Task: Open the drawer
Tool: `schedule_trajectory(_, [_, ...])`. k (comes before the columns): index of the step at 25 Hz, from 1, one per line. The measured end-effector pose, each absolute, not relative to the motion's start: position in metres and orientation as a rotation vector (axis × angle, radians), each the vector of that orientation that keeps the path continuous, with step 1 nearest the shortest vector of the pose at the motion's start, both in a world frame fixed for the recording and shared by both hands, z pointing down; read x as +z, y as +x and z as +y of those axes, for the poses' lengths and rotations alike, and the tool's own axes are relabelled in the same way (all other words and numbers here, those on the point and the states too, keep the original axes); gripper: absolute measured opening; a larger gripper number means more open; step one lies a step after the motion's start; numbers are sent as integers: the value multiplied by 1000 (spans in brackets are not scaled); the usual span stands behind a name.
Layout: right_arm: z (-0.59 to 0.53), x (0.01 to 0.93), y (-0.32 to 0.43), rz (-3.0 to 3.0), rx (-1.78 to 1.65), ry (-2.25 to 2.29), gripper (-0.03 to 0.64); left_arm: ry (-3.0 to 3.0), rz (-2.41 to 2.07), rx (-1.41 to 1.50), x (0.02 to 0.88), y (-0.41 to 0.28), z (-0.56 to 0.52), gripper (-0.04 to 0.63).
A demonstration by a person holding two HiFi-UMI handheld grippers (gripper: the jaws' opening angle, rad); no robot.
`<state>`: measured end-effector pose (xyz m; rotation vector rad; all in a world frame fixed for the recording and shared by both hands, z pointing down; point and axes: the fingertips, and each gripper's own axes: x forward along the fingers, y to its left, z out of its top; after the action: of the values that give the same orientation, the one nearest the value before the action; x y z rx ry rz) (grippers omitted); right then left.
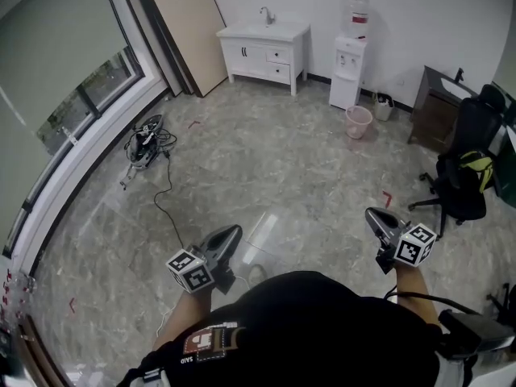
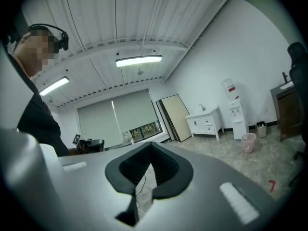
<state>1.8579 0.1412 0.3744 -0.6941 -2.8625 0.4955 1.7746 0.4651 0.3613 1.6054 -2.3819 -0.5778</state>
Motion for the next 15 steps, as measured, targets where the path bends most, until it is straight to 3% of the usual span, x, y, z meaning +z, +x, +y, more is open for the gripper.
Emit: schedule_trajectory(15, [212, 331, 1602, -2917, 432, -635, -3, 1719, -2330, -562, 331, 1505, 526, 0])
